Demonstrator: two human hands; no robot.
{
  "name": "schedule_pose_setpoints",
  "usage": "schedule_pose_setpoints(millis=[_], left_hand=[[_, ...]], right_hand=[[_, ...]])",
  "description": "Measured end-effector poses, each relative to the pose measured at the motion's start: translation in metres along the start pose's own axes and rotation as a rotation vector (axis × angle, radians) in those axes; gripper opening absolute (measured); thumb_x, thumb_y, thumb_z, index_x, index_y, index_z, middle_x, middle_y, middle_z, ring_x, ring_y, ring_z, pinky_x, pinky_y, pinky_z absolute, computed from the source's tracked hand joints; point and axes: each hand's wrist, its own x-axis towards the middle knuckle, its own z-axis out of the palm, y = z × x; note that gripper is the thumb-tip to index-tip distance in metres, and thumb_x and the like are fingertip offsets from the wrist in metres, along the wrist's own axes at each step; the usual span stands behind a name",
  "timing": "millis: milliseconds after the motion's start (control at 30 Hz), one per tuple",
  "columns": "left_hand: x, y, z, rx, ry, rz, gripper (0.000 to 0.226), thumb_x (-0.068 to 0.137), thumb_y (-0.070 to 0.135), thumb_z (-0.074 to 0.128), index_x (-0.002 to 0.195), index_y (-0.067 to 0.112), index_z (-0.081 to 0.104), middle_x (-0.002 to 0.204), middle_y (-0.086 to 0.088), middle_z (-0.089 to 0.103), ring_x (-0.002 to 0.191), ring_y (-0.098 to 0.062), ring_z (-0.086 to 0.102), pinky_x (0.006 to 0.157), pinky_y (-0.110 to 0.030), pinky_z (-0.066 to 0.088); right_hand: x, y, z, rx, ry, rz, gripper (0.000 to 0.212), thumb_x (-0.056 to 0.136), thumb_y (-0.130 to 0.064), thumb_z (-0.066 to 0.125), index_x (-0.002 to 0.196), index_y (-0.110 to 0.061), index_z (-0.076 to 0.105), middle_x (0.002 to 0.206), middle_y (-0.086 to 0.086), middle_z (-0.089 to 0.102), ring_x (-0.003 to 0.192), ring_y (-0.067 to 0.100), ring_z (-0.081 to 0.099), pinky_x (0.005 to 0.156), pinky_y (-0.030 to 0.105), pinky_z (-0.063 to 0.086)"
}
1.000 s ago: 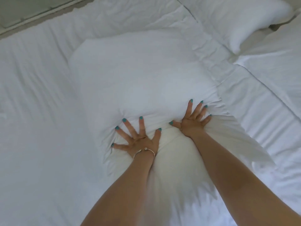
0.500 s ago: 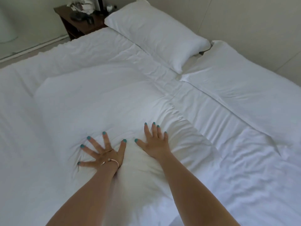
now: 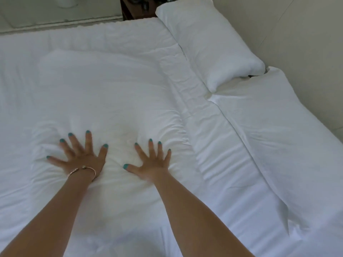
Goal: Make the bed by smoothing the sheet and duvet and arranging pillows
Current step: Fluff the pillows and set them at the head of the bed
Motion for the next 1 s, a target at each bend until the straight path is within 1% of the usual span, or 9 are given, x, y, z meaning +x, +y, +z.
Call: schedule_pose_setpoints(millis=[67, 167, 300, 400, 567, 633, 733, 900, 1000], left_hand=[[-0.018, 0.01, 0.006, -0.027, -0.01, -0.038, 0.092, 0.068, 0.089, -0.006, 0.143, 0.042, -0.029, 0.158, -0.006, -0.027, 0.144, -0.033, -0.024, 0.106, -0.073, -0.009], [-0.041, 0.019, 0.018, 0.015, 0.011, -0.045, 0.099, 0.062, 0.094, -0.002, 0.139, 0.04, -0.034, 0.157, -0.01, -0.027, 0.144, -0.037, -0.023, 0.102, -0.072, -0.014], [-0.06, 0.018, 0.021, 0.104, 0.061, 0.022, 0.093, 0.069, 0.09, -0.001, 0.143, 0.041, -0.029, 0.159, -0.011, -0.022, 0.144, -0.04, -0.018, 0.105, -0.072, -0.009], [-0.067, 0.004, 0.02, 0.159, 0.118, 0.108, 0.087, 0.073, 0.087, 0.001, 0.145, 0.044, -0.023, 0.16, -0.006, -0.019, 0.146, -0.034, -0.016, 0.106, -0.07, -0.008], [-0.056, -0.019, 0.025, 0.117, 0.165, 0.121, 0.085, 0.072, 0.089, 0.002, 0.145, 0.049, -0.02, 0.16, -0.001, -0.019, 0.147, -0.028, -0.017, 0.104, -0.072, -0.009], [-0.051, -0.018, 0.031, 0.07, 0.186, 0.124, 0.086, 0.073, 0.088, 0.008, 0.147, 0.049, -0.012, 0.161, -0.002, -0.013, 0.148, -0.029, -0.012, 0.105, -0.072, -0.008], [-0.048, -0.023, 0.043, 0.017, 0.265, 0.149, 0.086, 0.076, 0.085, 0.021, 0.151, 0.044, 0.011, 0.162, -0.004, 0.008, 0.149, -0.031, 0.006, 0.108, -0.07, 0.0], [-0.03, -0.025, 0.056, -0.002, 0.262, 0.168, 0.085, 0.078, 0.082, 0.026, 0.151, 0.041, 0.016, 0.162, -0.005, 0.01, 0.149, -0.03, 0.007, 0.11, -0.069, 0.004], [-0.009, -0.024, 0.07, -0.036, 0.235, 0.189, 0.086, 0.077, 0.079, 0.034, 0.151, 0.04, 0.016, 0.161, -0.008, 0.012, 0.148, -0.032, 0.007, 0.108, -0.072, 0.004]], right_hand=[[-0.001, 0.001, 0.003, 0.009, 0.006, 0.053, 0.095, 0.066, -0.094, 0.025, 0.14, -0.058, -0.022, 0.15, -0.003, -0.042, 0.137, 0.03, -0.04, 0.102, 0.065, -0.024], [0.005, 0.002, 0.003, -0.003, -0.002, 0.053, 0.098, 0.066, -0.094, 0.027, 0.138, -0.056, -0.029, 0.149, 0.001, -0.044, 0.138, 0.032, -0.038, 0.104, 0.067, -0.019], [0.01, 0.011, 0.004, 0.065, -0.01, -0.014, 0.1, 0.062, -0.096, 0.026, 0.137, -0.058, -0.029, 0.151, -0.002, -0.041, 0.141, 0.029, -0.034, 0.109, 0.065, -0.014], [0.015, 0.018, 0.011, 0.098, -0.008, -0.027, 0.099, 0.063, -0.096, 0.029, 0.134, -0.06, -0.03, 0.15, -0.005, -0.042, 0.141, 0.025, -0.035, 0.111, 0.063, -0.015], [0.028, 0.013, 0.02, 0.118, -0.009, -0.012, 0.097, 0.065, -0.092, 0.035, 0.129, -0.063, -0.033, 0.148, -0.007, -0.046, 0.139, 0.023, -0.038, 0.11, 0.061, -0.017], [0.031, 0.011, 0.021, 0.123, -0.022, -0.005, 0.097, 0.066, -0.091, 0.036, 0.129, -0.063, -0.032, 0.147, -0.007, -0.046, 0.139, 0.023, -0.038, 0.111, 0.061, -0.016], [0.029, 0.009, 0.019, 0.111, -0.048, -0.006, 0.099, 0.067, -0.089, 0.039, 0.13, -0.062, -0.032, 0.147, -0.006, -0.047, 0.138, 0.025, -0.039, 0.111, 0.061, -0.016], [0.031, 0.005, 0.012, 0.09, -0.129, -0.001, 0.12, 0.05, -0.093, 0.048, 0.125, -0.061, -0.041, 0.139, -0.004, -0.056, 0.132, 0.028, -0.046, 0.108, 0.063, -0.018], [0.042, -0.002, 0.012, 0.058, -0.152, 0.031, 0.128, 0.047, -0.094, 0.051, 0.119, -0.058, -0.047, 0.135, -0.001, -0.059, 0.128, 0.03, -0.05, 0.105, 0.064, -0.021]])
